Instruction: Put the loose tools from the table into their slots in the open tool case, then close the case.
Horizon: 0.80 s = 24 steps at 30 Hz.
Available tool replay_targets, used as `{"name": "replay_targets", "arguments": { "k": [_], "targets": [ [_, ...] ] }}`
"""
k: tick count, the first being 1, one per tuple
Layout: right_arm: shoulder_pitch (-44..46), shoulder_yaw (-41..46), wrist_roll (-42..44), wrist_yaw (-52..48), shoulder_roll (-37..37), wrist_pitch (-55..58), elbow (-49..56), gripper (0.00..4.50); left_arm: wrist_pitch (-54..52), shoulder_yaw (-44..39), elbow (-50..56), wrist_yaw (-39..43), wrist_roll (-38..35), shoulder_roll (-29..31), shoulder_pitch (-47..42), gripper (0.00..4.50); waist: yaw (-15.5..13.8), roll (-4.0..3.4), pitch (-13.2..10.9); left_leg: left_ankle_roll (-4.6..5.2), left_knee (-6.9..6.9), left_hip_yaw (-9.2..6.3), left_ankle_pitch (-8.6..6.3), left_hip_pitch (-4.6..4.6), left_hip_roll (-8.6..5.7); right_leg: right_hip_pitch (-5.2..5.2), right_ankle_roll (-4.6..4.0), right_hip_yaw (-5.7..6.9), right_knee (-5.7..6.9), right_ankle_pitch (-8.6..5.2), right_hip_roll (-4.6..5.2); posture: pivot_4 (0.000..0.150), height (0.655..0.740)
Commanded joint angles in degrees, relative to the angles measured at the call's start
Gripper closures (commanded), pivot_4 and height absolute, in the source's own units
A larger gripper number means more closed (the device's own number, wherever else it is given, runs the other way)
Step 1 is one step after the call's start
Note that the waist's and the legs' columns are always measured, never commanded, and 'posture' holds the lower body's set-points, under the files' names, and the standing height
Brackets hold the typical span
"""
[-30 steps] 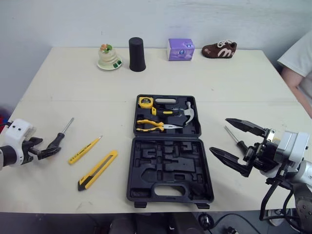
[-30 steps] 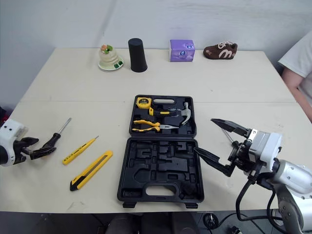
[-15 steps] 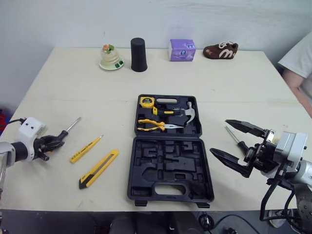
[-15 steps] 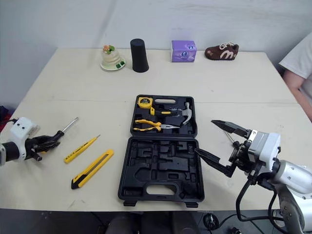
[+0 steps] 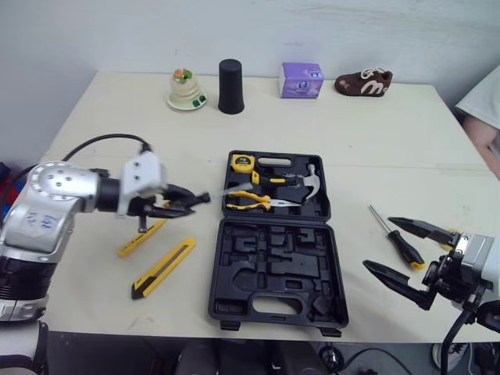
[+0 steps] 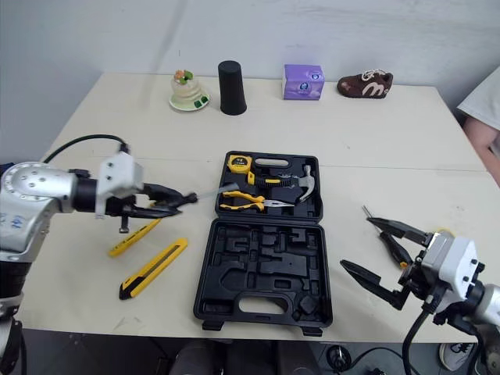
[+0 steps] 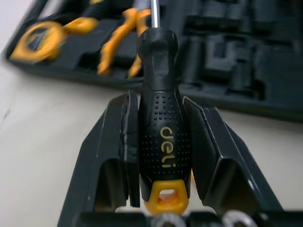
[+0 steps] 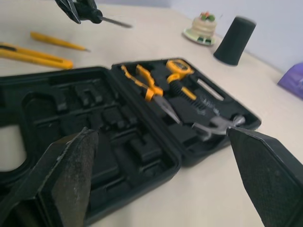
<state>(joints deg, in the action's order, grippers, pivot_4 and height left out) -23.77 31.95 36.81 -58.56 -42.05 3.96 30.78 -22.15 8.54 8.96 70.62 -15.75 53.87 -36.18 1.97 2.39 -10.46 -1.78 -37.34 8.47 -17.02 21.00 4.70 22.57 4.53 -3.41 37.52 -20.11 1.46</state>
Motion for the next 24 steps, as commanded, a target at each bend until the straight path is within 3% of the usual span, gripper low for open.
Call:
{"name": "replay_targets", "arguments": {
  "k": [1,5,10,24],
  "targets": [
    [-0.71,2.42,-0.7,-1.37,-0.45,-1.12,-0.86,0.0,-4.35,5.47,4.21,-0.74,3.06,-3.63,-7.42,3.5,-0.24,0.0,0.0,0.01,-0.04,0.0,0.01,0.01,-0.01,-0.01,0.03,-0.01,0.01,0.02,-0.02,0.15,0.74],
    [-0.74,2.19,0.92,0.13,0.93,0.49,-0.37,0.0,-7.5,13.4,7.28,3.32,6.97,-4.64,-12.35,3.5,0.02,-0.05,-0.01,0.07,-0.09,-0.08,0.04,-0.02,-0.03,-0.03,0.1,-0.14,0.04,0.08,-0.04,0.15,0.74],
    [0.26,0.5,0.99,0.52,2.35,0.23,-0.32,0.0,-9.69,20.16,4.83,-0.67,13.98,-11.52,-16.04,3.5,-0.28,-0.16,-0.08,0.06,-0.23,-0.12,0.07,0.03,-0.02,-0.02,0.1,-0.14,0.09,0.07,-0.06,0.15,0.74],
    [-0.38,-1.43,-0.06,1.78,4.7,-0.29,0.93,0.0,-9.33,26.15,-2.99,-3.98,25.35,-18.81,-18.32,3.5,-0.36,-0.19,-0.1,0.13,-0.41,-0.27,0.03,0.09,-0.02,0.0,0.11,-0.16,0.19,0.07,0.0,0.15,0.74]
  ]
}}
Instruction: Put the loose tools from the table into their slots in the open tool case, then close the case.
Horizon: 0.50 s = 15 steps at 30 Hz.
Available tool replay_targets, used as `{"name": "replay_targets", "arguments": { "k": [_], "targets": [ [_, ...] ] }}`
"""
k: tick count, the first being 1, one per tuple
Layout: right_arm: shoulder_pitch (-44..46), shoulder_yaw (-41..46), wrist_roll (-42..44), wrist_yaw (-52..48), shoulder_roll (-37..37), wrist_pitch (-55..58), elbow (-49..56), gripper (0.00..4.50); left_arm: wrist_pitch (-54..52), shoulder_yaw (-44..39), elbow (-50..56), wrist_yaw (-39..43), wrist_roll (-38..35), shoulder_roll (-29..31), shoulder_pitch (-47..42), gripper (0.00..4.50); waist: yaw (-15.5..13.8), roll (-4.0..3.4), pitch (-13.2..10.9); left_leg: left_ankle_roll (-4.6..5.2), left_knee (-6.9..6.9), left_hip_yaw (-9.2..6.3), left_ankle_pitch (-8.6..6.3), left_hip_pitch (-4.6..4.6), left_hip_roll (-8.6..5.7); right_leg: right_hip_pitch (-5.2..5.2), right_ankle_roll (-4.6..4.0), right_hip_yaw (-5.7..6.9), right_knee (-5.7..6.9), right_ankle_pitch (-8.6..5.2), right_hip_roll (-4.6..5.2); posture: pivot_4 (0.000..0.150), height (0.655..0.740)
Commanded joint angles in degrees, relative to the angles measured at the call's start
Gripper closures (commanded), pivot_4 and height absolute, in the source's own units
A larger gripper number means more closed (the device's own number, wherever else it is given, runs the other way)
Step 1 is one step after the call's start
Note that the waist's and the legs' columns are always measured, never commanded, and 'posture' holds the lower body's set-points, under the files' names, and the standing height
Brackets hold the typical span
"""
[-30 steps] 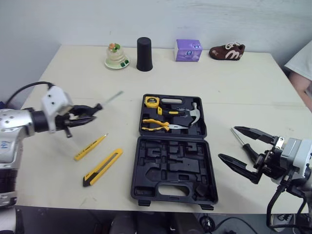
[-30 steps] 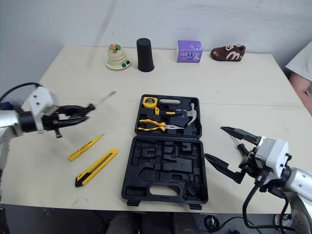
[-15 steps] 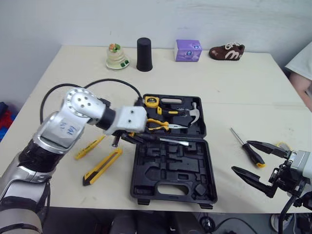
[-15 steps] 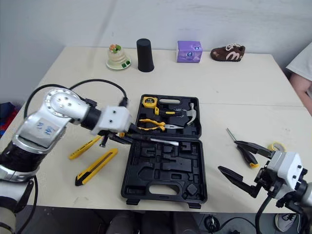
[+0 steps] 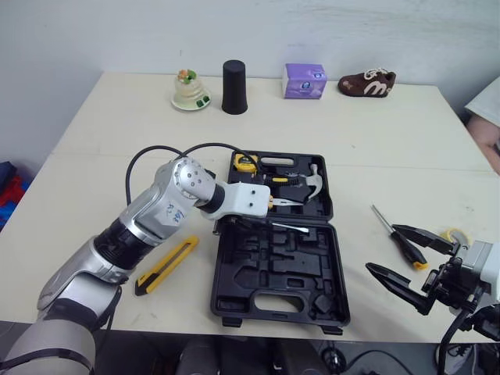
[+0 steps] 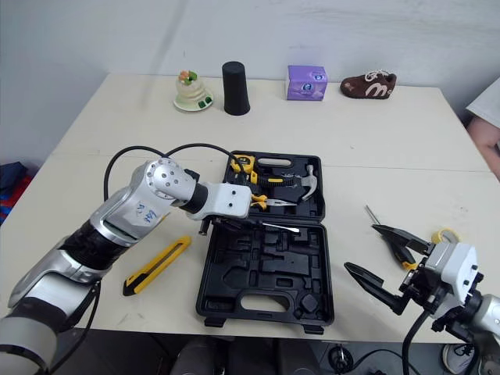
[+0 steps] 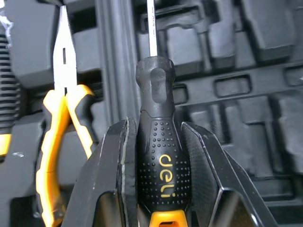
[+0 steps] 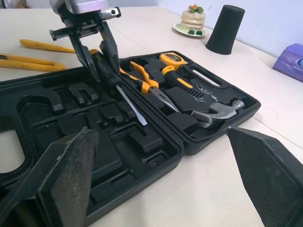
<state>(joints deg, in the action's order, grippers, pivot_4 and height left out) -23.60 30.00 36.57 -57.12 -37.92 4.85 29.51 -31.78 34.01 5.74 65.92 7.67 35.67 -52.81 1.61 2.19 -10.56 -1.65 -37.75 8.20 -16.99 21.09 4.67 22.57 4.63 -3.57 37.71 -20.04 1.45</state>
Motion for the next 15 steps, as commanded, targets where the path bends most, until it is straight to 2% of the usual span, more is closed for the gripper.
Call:
{"name": "replay_targets", "arguments": {
  "k": [1,15],
  "targets": [
    [-0.68,0.47,0.11,0.35,0.7,-1.26,2.3,0.0,0.56,1.15,0.06,0.91,2.63,-0.55,-1.75,3.5,0.0,0.0,0.0,0.0,0.0,0.0,0.0,0.0,0.0,0.0,0.0,0.0,0.0,0.0,0.0,0.15,0.74],
    [-1.12,-0.51,-0.73,2.1,1.39,-1.38,4.07,0.0,-0.03,1.89,-0.76,1.67,5.37,-2.76,-0.38,3.5,0.01,-0.01,0.0,0.01,-0.02,-0.01,0.0,0.0,0.0,0.0,0.0,0.01,0.02,0.0,0.02,0.15,0.74]
  ]
}}
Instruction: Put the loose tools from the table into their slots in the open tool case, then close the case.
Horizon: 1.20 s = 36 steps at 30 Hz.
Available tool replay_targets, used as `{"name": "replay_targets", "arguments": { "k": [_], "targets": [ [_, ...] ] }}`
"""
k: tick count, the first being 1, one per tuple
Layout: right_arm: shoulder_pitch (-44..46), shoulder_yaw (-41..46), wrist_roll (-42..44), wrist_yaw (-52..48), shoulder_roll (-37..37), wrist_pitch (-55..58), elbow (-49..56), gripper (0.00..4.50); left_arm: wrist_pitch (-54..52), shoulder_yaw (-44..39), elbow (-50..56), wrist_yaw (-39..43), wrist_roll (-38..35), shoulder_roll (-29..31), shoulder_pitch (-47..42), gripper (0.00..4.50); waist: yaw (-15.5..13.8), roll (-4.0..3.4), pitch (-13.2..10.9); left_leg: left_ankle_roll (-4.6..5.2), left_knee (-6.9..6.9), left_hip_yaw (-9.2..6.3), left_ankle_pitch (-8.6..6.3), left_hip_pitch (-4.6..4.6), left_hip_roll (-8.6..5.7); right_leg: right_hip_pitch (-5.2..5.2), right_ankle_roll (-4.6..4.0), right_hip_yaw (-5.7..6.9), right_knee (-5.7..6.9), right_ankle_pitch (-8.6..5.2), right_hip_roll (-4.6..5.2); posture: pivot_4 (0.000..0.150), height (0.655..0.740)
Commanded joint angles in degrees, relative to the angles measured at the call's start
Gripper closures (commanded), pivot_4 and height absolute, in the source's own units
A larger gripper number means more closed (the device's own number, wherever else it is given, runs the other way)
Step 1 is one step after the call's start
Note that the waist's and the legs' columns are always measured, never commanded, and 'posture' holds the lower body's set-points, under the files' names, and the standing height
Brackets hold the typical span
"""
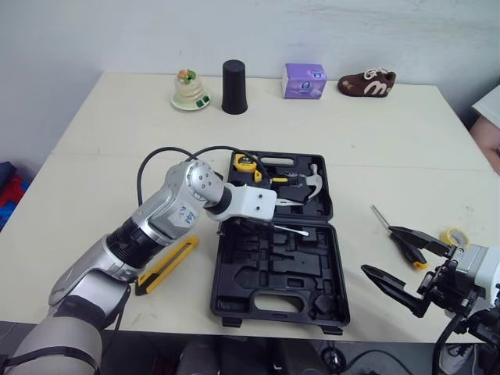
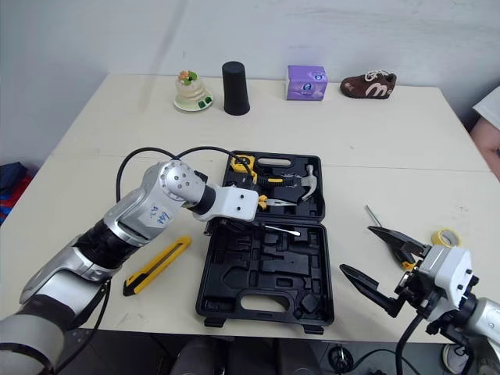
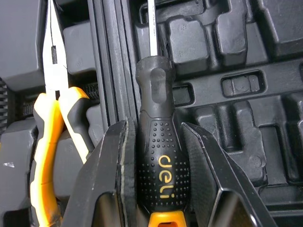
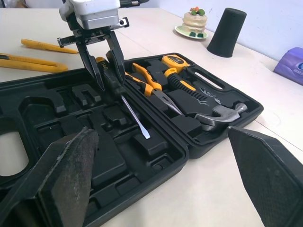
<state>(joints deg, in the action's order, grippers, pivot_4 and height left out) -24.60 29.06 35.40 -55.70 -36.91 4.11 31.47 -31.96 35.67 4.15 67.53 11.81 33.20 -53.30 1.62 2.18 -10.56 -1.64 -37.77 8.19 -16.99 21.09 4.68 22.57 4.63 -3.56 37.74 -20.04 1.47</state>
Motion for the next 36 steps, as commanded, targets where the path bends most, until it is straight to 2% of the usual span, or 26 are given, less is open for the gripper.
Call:
{"name": "replay_targets", "arguments": {
  "k": [1,3,7,14,17,20,23,29,36],
  "targets": [
    [-0.06,0.34,0.41,0.92,0.38,-0.57,2.28,0.0,0.24,0.21,0.84,-0.05,1.34,-0.39,0.31,3.5,-0.01,0.0,0.0,0.0,0.0,0.0,0.0,0.0,0.0,0.0,0.0,0.0,0.0,0.0,0.0,0.15,0.74],
    [0.04,0.17,0.42,1.39,0.36,-0.36,2.65,0.0,0.13,-0.15,0.99,-0.09,1.19,-0.56,0.63,2.45,0.0,0.0,0.0,0.0,0.0,0.0,0.0,0.0,0.0,0.0,0.0,0.0,0.0,0.0,0.0,0.15,0.74],
    [0.3,-0.3,0.4,2.55,0.13,0.23,3.55,0.0,1.24,-1.98,1.06,0.23,-0.08,-0.93,0.4,0.74,0.03,-0.01,0.01,0.0,0.0,-0.02,0.0,-0.01,0.01,-0.01,0.0,0.0,0.01,0.0,0.02,0.15,0.74],
    [0.61,-0.57,0.26,3.74,-0.11,1.06,4.52,0.0,3.54,-9.61,2.68,0.97,-9.01,-3.37,1.95,0.74,-0.01,-0.01,0.01,0.0,-0.01,-0.02,0.0,0.02,0.0,-0.01,0.0,0.02,0.01,0.0,0.03,0.15,0.74],
    [0.81,-0.77,0.13,4.31,-0.27,1.49,4.78,0.0,10.62,-14.85,-0.73,-0.88,-13.85,-5.88,5.8,1.59,0.07,-0.05,0.03,0.0,-0.02,-0.02,0.0,0.0,0.03,-0.01,0.0,0.01,0.05,0.0,0.04,0.15,0.74],
    [0.98,-1.0,0.03,4.75,-0.38,1.75,4.94,0.0,12.75,-17.67,-2.7,-1.2,-17.51,-7.99,8.58,2.98,0.02,-0.07,0.03,-0.01,-0.08,-0.03,0.01,-0.02,0.05,-0.01,0.0,0.02,0.11,0.0,0.04,0.15,0.74],
    [1.19,-1.29,-0.03,5.09,-0.4,2.14,5.23,0.0,18.43,-17.31,-7.44,-3.63,-15.74,-8.92,11.39,4.36,0.01,-0.07,0.03,-0.01,-0.14,-0.05,0.0,-0.01,0.03,-0.02,0.0,0.04,0.12,0.0,0.03,0.15,0.74],
    [1.13,-1.72,-0.45,5.4,-0.52,2.5,5.58,0.0,23.49,-15.85,-13.71,-6.32,-13.33,-10.22,13.35,4.44,-0.01,-0.06,0.03,0.04,-0.16,-0.05,-0.02,0.03,-0.01,-0.02,0.02,0.03,0.1,0.01,0.02,0.15,0.74],
    [0.98,-1.61,-1.05,5.83,-0.31,2.56,5.93,0.0,19.87,-12.66,-14.75,-7.95,-9.0,-8.33,16.14,4.44,0.05,-0.09,0.07,0.05,-0.16,-0.04,-0.03,-0.02,0.0,-0.07,0.03,0.03,0.1,0.02,0.02,0.15,0.74]
  ]
}}
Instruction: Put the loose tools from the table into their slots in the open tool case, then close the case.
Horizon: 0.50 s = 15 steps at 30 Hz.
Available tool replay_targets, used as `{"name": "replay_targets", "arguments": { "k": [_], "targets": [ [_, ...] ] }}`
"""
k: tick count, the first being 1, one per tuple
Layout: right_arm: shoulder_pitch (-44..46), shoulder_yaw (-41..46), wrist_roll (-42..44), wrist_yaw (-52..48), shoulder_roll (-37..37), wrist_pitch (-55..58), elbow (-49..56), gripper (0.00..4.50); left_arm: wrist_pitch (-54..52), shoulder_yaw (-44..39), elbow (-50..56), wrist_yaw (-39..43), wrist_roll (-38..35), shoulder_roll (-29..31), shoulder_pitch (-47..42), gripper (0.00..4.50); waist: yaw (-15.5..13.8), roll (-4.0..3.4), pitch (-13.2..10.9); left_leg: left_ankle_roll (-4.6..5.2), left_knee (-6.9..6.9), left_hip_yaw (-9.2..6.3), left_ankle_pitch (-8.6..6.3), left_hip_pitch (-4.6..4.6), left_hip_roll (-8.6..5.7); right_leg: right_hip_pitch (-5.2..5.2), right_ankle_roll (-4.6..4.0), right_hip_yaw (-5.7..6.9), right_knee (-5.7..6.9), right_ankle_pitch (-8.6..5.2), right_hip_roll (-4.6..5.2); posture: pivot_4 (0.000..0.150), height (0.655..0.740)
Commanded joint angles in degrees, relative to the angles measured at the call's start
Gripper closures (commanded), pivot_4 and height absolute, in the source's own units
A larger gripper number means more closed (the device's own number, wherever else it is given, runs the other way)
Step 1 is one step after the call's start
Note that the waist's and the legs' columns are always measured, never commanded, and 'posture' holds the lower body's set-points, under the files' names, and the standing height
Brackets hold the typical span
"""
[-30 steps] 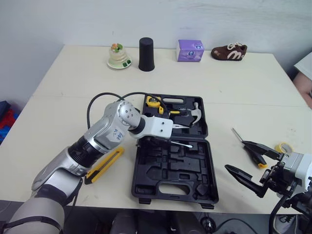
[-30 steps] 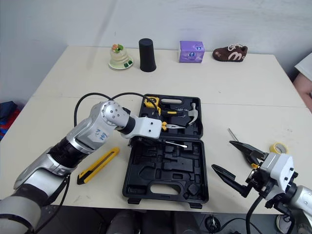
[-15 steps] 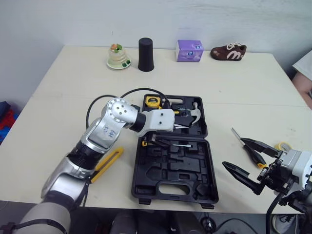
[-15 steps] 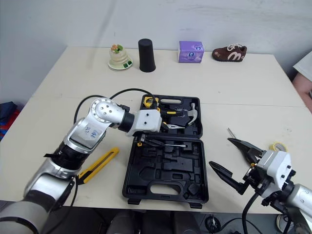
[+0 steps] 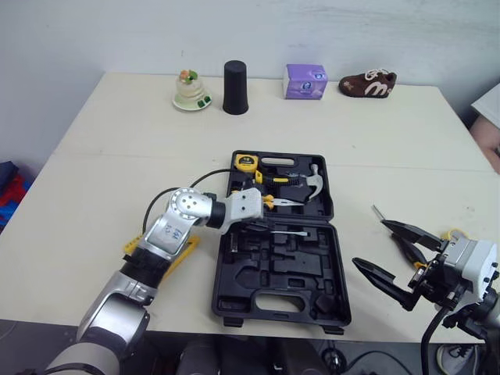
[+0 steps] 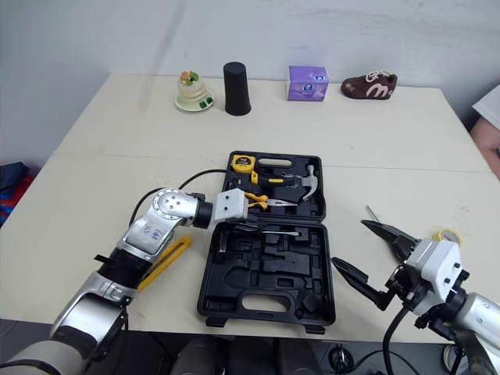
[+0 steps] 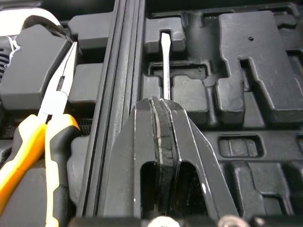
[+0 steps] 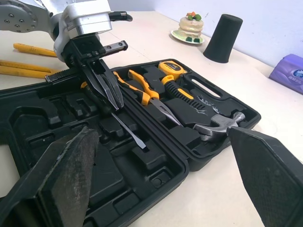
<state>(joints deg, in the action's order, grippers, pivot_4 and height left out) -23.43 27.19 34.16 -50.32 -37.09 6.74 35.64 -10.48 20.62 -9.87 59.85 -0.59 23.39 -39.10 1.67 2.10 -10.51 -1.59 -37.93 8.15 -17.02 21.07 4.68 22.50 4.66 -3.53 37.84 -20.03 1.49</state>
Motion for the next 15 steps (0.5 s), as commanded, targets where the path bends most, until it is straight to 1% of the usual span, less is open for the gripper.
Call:
{"name": "replay_targets", "arguments": {
  "k": [1,6,7,9,11,13,15],
  "targets": [
    [-0.26,0.27,0.13,0.5,-0.06,-0.09,1.82,0.0,-1.94,3.48,-0.73,-0.3,4.52,2.0,2.47,4.44,0.01,-0.03,0.06,0.0,0.0,0.0,0.0,-0.03,0.0,-0.04,0.0,0.0,0.0,0.0,0.0,0.15,0.74],
    [-0.43,0.43,-0.03,0.54,0.05,-0.34,1.51,0.0,-3.04,7.16,-1.39,-0.26,7.26,2.78,4.24,4.44,0.04,-0.04,0.71,0.06,0.02,-0.01,-0.04,-0.2,0.02,-0.19,-0.01,0.0,-0.01,0.0,0.0,0.15,0.74],
    [-0.43,0.48,-0.05,0.58,0.09,-0.41,1.42,0.0,-3.35,8.27,-1.03,-0.03,7.99,3.11,5.1,4.44,0.07,-0.04,0.73,0.18,0.06,-0.01,-0.11,-0.35,0.02,-0.32,-0.02,0.0,-0.04,-0.01,0.02,0.15,0.74],
    [-0.36,0.51,-0.1,0.67,0.2,-0.56,1.2,0.0,-3.91,9.61,-0.31,-0.01,8.8,3.43,6.58,4.44,0.16,0.02,1.11,0.41,0.37,0.01,-0.43,-0.99,0.04,-1.06,-0.09,0.01,-0.32,-0.05,0.11,0.15,0.74],
    [-0.17,0.46,-0.18,0.72,0.25,-0.72,0.87,0.0,-5.46,9.93,0.08,-0.57,9.1,3.24,7.82,4.44,0.33,-0.01,1.51,0.38,0.76,0.03,-0.45,-1.19,0.06,-1.44,-0.16,0.01,-0.58,-0.09,0.19,0.15,0.74],
    [0.24,0.1,-0.37,0.83,0.29,-0.77,0.49,0.0,-6.4,9.72,-1.15,-1.98,9.98,3.09,8.53,4.44,0.41,-0.12,1.83,0.27,0.97,0.02,-0.63,-1.93,0.26,-2.19,-0.33,0.05,-0.97,-0.18,0.21,0.15,0.74],
    [0.7,-0.27,-0.56,0.92,0.36,-0.79,0.17,0.0,-6.42,8.92,-2.84,-3.77,10.37,2.81,8.48,4.44,0.39,-0.2,2.11,0.24,0.98,0.02,-0.68,-1.95,0.55,-2.23,-0.38,0.07,-1.01,-0.21,0.18,0.15,0.74]
  ]
}}
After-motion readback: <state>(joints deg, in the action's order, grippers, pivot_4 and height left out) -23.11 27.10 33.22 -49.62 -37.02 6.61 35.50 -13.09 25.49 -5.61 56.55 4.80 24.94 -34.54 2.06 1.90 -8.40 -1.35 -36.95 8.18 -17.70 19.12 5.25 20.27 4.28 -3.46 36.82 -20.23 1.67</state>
